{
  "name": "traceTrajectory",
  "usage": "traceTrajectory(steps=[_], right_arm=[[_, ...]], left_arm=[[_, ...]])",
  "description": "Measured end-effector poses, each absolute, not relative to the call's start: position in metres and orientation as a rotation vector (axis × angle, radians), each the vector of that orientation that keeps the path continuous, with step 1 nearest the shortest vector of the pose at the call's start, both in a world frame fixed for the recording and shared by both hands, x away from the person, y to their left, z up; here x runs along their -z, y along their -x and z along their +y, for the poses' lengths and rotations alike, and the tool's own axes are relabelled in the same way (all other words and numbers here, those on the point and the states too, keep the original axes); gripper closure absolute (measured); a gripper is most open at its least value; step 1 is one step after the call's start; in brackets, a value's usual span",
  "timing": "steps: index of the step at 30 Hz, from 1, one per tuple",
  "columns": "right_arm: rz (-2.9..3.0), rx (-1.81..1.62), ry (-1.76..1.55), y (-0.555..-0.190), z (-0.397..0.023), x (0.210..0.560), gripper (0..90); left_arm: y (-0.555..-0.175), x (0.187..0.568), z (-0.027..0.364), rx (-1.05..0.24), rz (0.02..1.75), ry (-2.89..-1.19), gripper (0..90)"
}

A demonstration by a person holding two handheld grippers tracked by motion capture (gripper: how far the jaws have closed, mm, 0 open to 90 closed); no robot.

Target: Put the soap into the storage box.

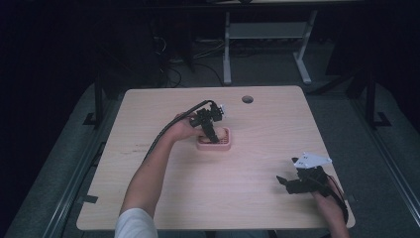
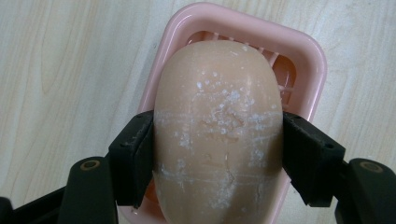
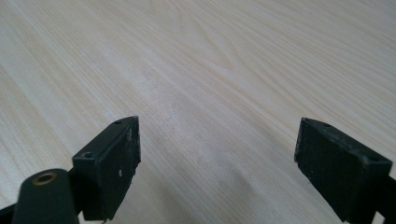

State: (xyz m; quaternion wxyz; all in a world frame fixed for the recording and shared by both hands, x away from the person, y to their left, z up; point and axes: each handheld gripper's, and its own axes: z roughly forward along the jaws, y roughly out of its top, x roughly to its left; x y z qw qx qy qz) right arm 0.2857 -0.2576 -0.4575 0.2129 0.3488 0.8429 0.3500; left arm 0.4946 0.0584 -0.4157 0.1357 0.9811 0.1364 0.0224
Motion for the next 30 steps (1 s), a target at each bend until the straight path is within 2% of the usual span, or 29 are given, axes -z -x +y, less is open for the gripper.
traceTrajectory(steps=[10, 14, 30], right_arm=[[2.339, -0.965, -0.968, -0.286, -0.257, 0.458, 13.8], [2.339, -0.970, -0.974, -0.286, -0.256, 0.458, 13.8], [2.336, -0.966, -0.980, -0.285, -0.257, 0.458, 13.8]], left_arm=[[-0.494, 0.416, 0.058, -0.074, 0.400, -2.841, 32.0], [-0.495, 0.409, 0.060, -0.087, 0.404, -2.807, 27.8], [-0.479, 0.394, 0.067, -0.067, 0.386, -2.826, 23.6]])
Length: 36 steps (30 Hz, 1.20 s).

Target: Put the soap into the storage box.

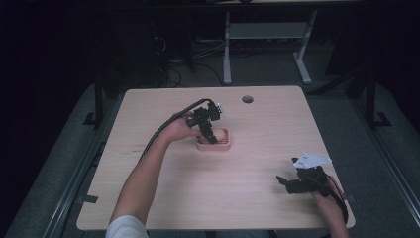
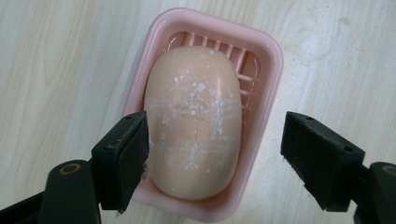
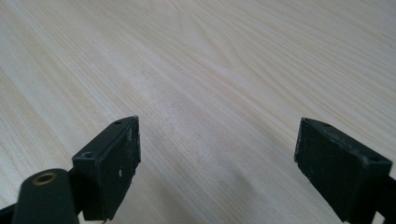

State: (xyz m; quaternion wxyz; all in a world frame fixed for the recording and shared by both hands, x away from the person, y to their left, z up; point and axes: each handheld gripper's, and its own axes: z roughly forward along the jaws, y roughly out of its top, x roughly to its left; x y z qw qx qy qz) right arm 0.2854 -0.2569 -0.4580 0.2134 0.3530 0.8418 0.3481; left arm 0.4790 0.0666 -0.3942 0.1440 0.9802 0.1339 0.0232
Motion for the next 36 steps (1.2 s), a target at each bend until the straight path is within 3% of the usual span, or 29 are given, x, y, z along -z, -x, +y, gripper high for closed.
traceTrajectory(steps=[36], right_arm=[[2.335, -0.933, -0.993, -0.287, -0.254, 0.460, 13.8]], left_arm=[[-0.452, 0.389, 0.102, -0.084, 0.469, -2.775, 23.5]])
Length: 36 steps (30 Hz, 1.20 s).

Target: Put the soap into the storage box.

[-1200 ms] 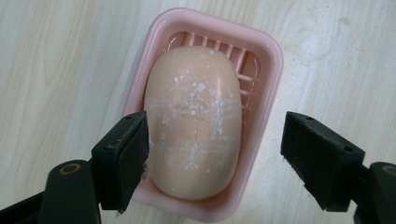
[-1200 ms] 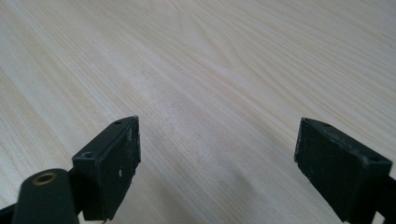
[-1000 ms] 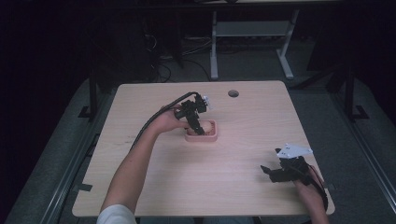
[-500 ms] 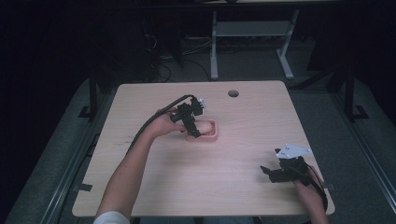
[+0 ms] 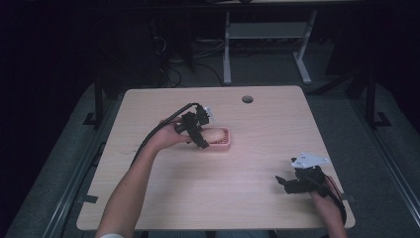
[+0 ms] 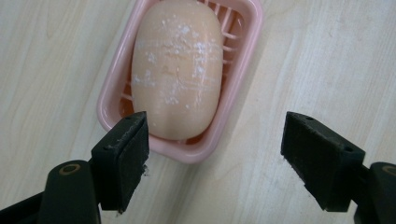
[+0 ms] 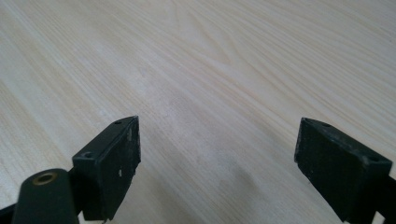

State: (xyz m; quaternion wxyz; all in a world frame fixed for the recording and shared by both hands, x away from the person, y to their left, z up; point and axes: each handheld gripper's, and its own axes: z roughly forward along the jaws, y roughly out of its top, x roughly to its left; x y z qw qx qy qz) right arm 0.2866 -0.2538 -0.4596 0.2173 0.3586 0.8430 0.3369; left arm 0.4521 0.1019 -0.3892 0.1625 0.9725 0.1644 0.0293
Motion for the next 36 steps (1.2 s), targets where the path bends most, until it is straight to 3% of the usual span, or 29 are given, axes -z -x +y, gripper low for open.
traceTrajectory(steps=[36], right_arm=[[2.223, -0.936, -1.091, -0.283, -0.265, 0.455, 13.8]], left_arm=[[-0.408, 0.394, 0.143, -0.103, 0.509, -2.723, 23.0]])
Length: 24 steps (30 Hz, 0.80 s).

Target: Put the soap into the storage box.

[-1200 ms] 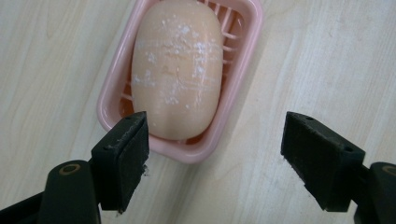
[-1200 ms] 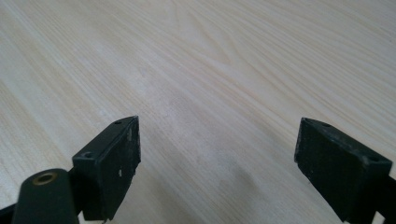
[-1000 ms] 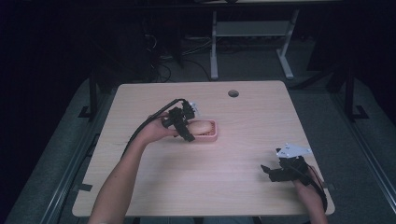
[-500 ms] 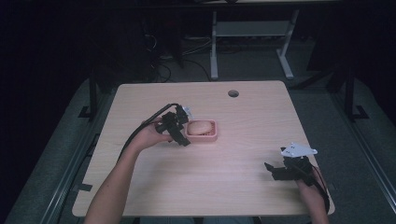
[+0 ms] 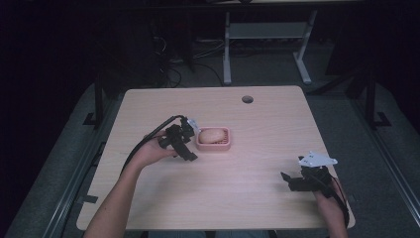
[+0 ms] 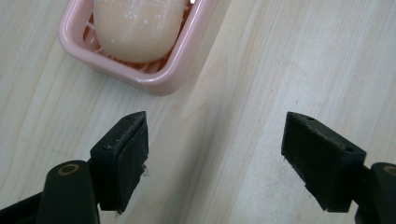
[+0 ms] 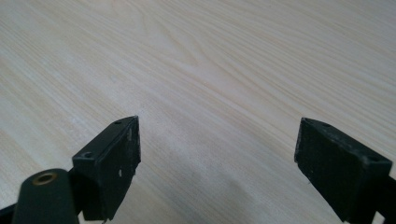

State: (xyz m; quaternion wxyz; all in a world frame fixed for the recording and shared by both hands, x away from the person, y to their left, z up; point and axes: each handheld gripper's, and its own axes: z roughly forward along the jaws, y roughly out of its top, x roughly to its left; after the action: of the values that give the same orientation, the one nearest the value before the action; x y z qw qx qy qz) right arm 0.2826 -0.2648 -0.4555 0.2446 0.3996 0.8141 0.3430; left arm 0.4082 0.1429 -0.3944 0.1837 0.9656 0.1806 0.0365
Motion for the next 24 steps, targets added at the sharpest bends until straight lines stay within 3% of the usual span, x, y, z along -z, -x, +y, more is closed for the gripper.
traceTrajectory(steps=[24], right_arm=[[2.227, -0.918, -1.079, -0.282, -0.260, 0.456, 13.8]], left_arm=[[-0.380, 0.401, 0.165, -0.099, 0.547, -2.675, 23.0]])
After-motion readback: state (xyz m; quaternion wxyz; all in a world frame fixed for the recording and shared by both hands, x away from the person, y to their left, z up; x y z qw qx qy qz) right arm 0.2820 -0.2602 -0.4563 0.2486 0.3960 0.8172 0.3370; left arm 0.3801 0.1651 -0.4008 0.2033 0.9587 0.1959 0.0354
